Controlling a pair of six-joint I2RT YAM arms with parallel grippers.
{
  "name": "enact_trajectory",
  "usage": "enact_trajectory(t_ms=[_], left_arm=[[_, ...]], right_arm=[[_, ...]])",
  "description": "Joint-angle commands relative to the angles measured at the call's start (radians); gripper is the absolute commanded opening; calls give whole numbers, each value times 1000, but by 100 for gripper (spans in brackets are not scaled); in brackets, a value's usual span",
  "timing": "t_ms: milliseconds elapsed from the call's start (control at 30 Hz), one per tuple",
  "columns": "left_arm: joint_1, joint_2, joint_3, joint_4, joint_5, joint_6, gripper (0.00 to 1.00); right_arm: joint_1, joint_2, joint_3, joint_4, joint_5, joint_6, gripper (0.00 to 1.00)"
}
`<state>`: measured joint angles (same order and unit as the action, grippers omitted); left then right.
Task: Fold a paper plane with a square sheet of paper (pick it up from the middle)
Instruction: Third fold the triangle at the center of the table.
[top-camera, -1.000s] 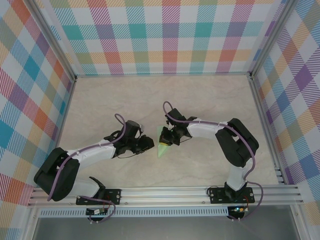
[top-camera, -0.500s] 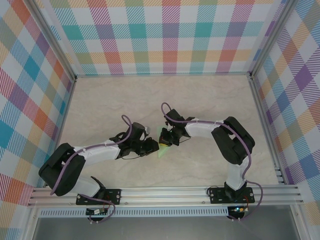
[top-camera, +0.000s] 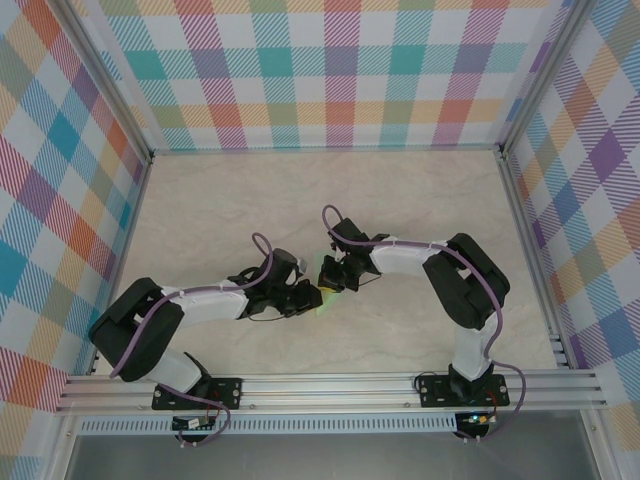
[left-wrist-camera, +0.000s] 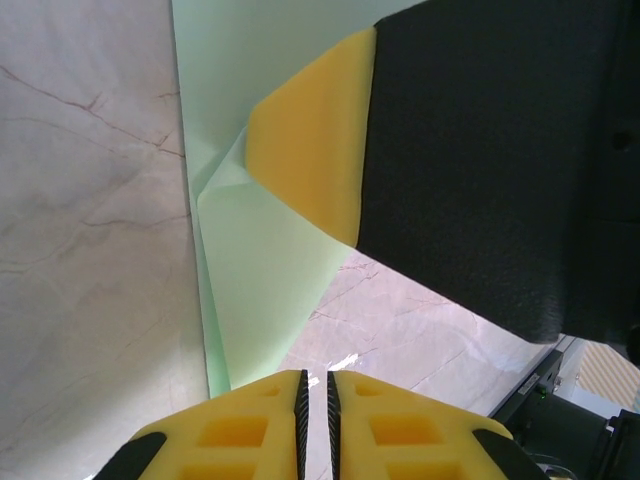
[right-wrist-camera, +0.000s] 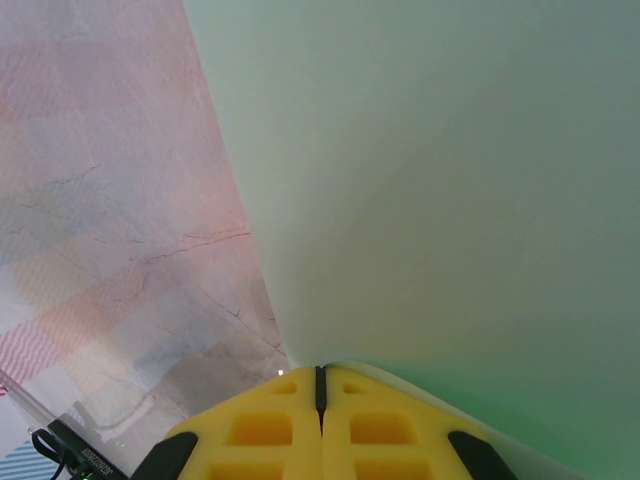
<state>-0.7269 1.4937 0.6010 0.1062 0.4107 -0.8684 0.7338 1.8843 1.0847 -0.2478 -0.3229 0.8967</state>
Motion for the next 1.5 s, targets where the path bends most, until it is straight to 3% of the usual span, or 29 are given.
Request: enact_trajectory(t_ms=[0,1467], left_arm=[[-22,24,28,14,16,-1,16],[-28,115,40,-29,-15,10,15]], right_arm=[[2,16,23,-1,7,-11,5],[3,40,35,4,-5,-24,5]])
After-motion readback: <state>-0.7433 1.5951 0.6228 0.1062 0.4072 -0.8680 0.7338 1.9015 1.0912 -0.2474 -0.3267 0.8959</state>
